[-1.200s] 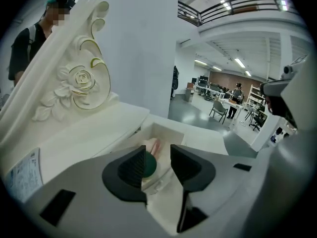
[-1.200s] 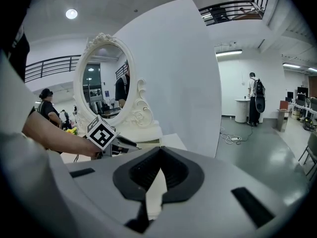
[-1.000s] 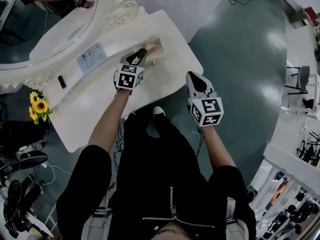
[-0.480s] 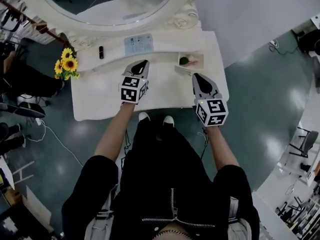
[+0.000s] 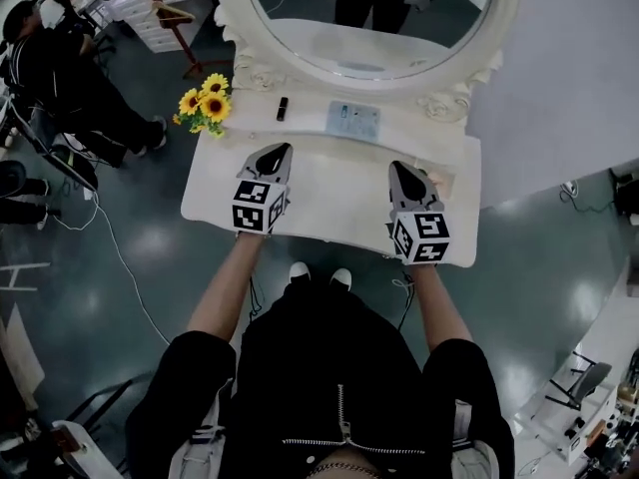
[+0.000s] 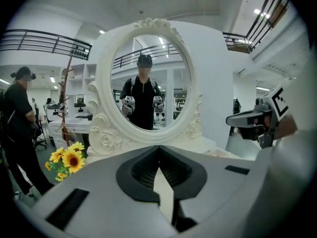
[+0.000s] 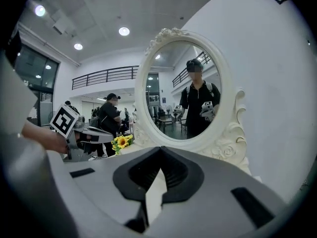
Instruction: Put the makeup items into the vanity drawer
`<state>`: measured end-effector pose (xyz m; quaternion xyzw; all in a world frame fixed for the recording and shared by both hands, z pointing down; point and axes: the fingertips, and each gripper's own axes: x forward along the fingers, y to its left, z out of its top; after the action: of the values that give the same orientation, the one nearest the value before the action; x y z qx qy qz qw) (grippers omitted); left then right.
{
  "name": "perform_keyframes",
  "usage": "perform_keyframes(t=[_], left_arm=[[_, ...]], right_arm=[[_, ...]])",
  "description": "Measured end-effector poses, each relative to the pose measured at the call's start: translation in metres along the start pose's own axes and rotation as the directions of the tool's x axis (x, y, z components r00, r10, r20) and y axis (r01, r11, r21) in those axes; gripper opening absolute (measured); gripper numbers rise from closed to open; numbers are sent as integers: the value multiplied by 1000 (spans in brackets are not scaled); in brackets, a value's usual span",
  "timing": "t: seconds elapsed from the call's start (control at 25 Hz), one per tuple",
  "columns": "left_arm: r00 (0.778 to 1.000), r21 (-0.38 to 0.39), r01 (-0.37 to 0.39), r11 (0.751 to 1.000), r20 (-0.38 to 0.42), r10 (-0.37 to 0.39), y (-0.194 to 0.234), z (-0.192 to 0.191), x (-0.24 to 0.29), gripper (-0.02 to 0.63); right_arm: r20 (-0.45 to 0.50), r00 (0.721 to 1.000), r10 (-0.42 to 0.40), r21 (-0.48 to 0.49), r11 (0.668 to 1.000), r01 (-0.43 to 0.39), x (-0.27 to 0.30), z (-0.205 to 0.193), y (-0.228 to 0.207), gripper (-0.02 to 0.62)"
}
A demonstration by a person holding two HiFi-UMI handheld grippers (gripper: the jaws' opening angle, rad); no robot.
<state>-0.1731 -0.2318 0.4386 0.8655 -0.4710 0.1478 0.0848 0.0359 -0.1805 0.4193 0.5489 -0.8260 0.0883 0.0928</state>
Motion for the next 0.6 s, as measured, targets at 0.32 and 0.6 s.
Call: perform_keyframes(t=[0.32,0.6], left_arm=[[993,-9,-16,1000,114,17,26,42,-32,20],[990,20,-4,1000,144,1,26,56,-33,20]], right_arm=[[74,996,-57,-32,998,60,1,33,2,2],[95,989,-111,-24,993,114,-7,32,-2,2]])
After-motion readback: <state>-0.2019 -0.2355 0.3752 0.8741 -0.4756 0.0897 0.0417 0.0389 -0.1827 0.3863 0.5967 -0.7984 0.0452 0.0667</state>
